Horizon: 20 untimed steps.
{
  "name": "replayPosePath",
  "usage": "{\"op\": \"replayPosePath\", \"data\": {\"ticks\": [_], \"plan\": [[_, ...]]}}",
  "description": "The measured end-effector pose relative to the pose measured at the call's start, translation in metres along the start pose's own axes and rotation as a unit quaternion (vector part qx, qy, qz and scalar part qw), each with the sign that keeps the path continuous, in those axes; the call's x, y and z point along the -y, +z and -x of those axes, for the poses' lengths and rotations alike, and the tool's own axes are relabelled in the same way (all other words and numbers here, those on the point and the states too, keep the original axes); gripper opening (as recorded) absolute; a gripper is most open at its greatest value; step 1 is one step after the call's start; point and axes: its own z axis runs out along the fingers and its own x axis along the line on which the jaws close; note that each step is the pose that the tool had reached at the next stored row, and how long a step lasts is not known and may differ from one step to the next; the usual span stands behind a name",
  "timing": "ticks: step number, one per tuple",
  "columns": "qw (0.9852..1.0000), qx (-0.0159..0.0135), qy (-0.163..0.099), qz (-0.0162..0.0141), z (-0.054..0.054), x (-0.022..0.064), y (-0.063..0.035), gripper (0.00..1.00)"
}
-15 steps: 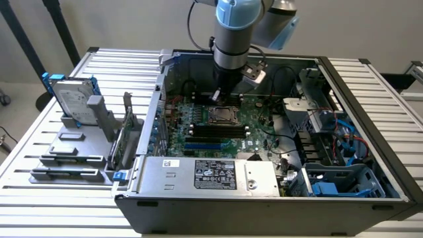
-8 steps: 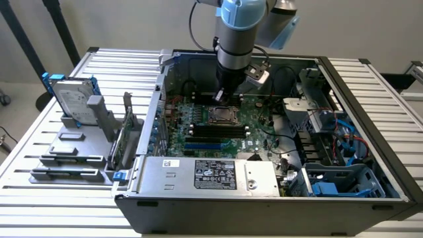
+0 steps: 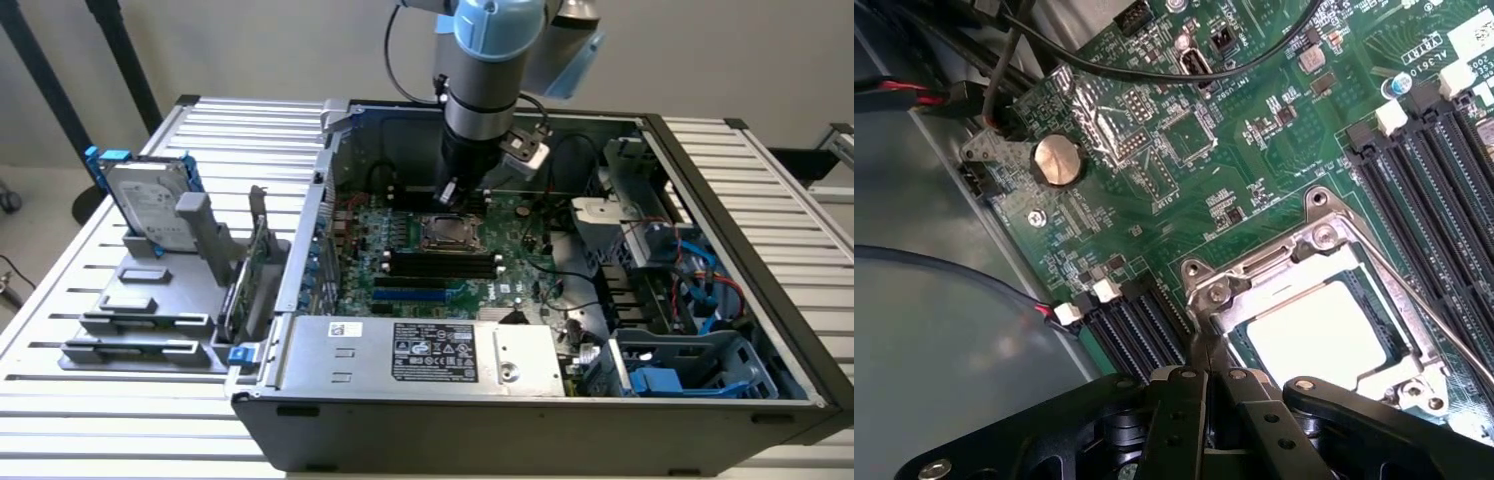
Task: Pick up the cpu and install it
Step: 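Install the first cpu locking lever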
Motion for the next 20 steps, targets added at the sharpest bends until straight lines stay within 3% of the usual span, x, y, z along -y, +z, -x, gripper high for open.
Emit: {"op": "replayPosePath", "data": {"ticks": [3, 9, 16, 20], "plan": [[1.0000, 0.0006, 0.000, -0.0011, 0.000, -0.0003, -0.0006, 0.11], [1.0000, 0.0022, 0.001, -0.0047, 0.002, 0.0006, -0.0125, 0.11], [1.0000, 0.0022, 0.001, -0.0047, 0.023, 0.0129, -0.0189, 0.11], [1.0000, 0.0022, 0.001, -0.0047, 0.034, 0.0154, -0.0256, 0.11]]}}
